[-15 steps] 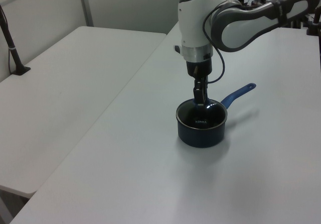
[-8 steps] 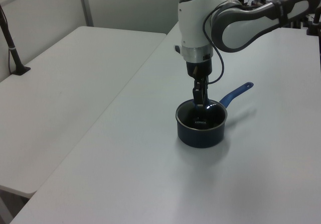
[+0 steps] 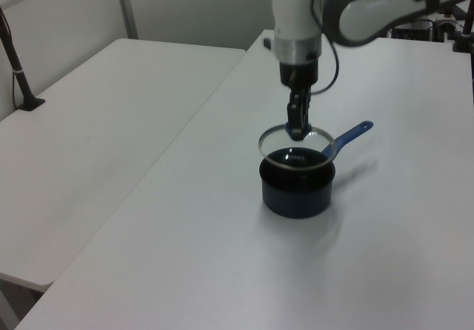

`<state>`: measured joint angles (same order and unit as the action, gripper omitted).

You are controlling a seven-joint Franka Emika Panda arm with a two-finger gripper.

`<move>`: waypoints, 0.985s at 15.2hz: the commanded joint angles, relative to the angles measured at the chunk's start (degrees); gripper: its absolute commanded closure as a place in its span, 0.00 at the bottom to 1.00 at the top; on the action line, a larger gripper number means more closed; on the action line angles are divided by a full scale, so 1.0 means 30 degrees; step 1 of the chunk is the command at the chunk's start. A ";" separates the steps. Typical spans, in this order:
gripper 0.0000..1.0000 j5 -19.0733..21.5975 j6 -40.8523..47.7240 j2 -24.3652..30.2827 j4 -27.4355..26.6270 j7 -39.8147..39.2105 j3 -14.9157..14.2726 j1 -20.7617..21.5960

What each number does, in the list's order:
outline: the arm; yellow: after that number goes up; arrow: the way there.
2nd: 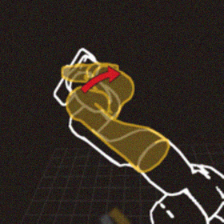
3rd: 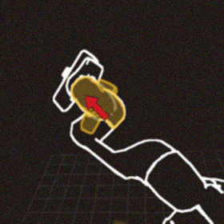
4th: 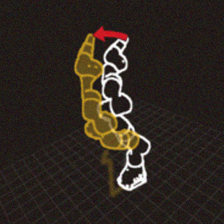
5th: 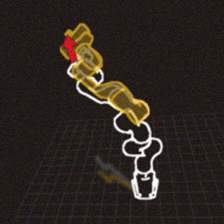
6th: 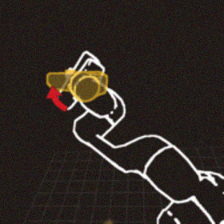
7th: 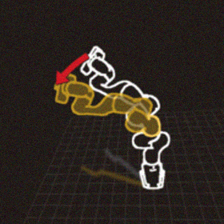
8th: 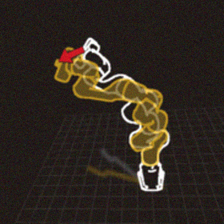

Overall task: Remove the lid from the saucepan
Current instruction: 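Lift the glass lid up off the saucepan rim by its knob, then carry the lid beside the saucepan and lower it onto the table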

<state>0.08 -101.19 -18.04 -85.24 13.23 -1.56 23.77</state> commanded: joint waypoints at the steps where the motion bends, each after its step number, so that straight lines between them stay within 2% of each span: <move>1: 0.73 0.0150 0.1295 0.1703 -0.0209 -0.0512 -0.0125 -0.0771; 5: 0.73 0.0121 0.2293 0.2029 -0.0209 -0.1363 -0.0125 -0.1679; 9: 0.73 -0.0143 0.2265 0.1736 -0.0326 -0.3321 -0.0300 -0.3786; 13: 0.73 -0.0551 0.1275 0.1123 -0.0355 -0.5285 -0.0651 -0.6539; 15: 0.76 -0.0669 0.0074 0.0423 -0.0384 -0.5144 -0.0652 -0.6779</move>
<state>-0.65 -96.95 -15.11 -86.02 -1.76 -3.32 3.57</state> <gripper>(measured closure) 0.383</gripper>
